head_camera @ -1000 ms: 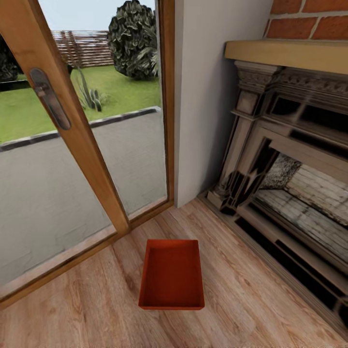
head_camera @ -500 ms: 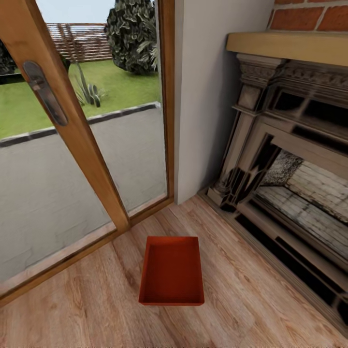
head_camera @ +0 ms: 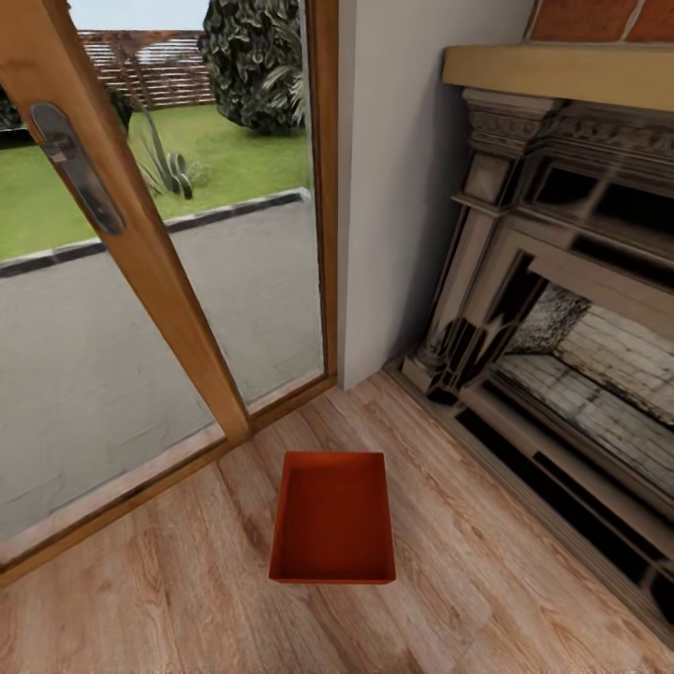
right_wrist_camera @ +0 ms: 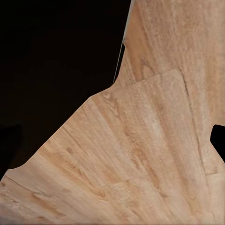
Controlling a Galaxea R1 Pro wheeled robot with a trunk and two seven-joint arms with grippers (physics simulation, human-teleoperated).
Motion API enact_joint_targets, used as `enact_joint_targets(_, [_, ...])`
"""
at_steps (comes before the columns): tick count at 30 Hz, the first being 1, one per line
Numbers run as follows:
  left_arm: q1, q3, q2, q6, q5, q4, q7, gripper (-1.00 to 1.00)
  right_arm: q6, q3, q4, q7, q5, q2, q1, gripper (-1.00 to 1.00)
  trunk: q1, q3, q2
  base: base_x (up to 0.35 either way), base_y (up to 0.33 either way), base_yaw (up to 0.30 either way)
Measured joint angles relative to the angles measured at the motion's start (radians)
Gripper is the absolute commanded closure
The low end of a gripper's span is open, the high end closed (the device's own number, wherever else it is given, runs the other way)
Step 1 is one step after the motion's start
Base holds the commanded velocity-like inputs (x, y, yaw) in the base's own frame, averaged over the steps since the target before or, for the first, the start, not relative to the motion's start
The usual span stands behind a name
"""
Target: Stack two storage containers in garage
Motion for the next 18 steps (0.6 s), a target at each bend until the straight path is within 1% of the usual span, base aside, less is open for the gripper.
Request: enact_joint_targets(18, [0.0,0.0,0.0,0.0,0.0,0.0,0.0,-1.0,0.0,0.0,0.0,0.0,0.0,0.0,0.0,-1.0,0.0,-0.029,0.0,0.0,0.0,0.0])
